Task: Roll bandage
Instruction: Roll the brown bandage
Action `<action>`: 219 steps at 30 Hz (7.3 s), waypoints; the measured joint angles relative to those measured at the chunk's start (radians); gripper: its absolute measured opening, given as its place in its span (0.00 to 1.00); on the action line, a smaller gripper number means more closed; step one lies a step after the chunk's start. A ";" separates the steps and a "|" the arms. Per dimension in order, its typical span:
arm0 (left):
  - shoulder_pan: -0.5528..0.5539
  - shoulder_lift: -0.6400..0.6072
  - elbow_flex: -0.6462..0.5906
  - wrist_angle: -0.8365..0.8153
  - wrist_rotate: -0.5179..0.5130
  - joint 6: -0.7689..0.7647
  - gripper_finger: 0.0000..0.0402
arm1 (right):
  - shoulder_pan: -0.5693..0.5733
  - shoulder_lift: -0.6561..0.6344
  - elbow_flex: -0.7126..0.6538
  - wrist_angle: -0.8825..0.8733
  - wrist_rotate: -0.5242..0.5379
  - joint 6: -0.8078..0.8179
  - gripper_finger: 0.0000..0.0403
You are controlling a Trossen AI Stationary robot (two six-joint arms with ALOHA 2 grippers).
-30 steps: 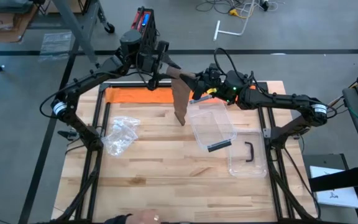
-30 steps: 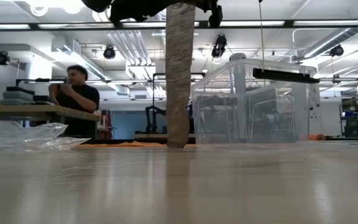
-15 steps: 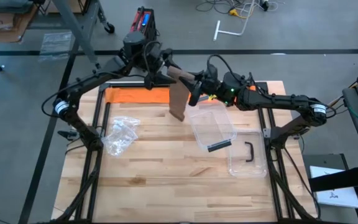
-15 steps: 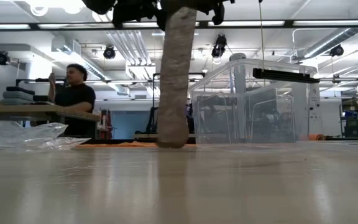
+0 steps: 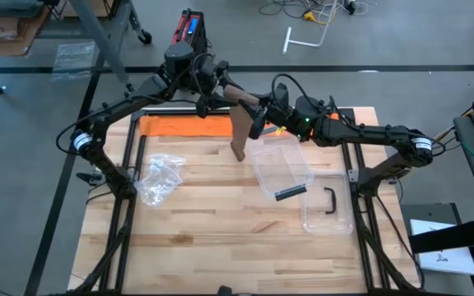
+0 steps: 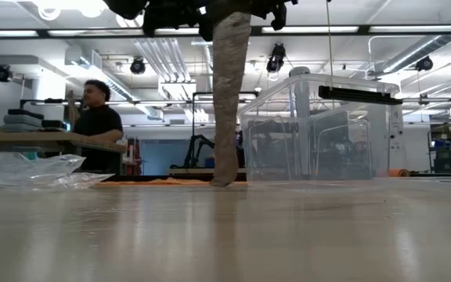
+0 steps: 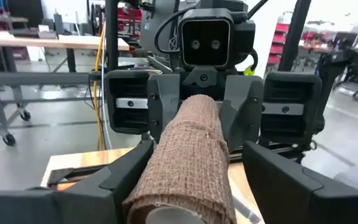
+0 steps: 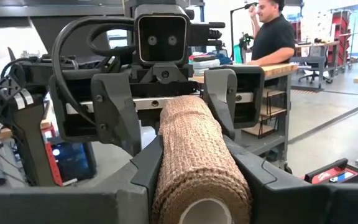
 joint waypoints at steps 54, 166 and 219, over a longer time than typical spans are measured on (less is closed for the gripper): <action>0.065 0.053 -0.008 0.467 0.501 -0.127 0.51 | 0.040 0.005 0.002 0.132 -0.136 0.231 0.29; -0.057 -0.075 -0.162 0.193 0.045 0.676 0.38 | 0.067 0.001 0.001 0.000 -0.115 0.486 0.36; -0.055 -0.011 -0.096 0.175 0.063 -0.175 0.43 | 0.066 0.001 0.000 0.042 -0.071 0.074 0.31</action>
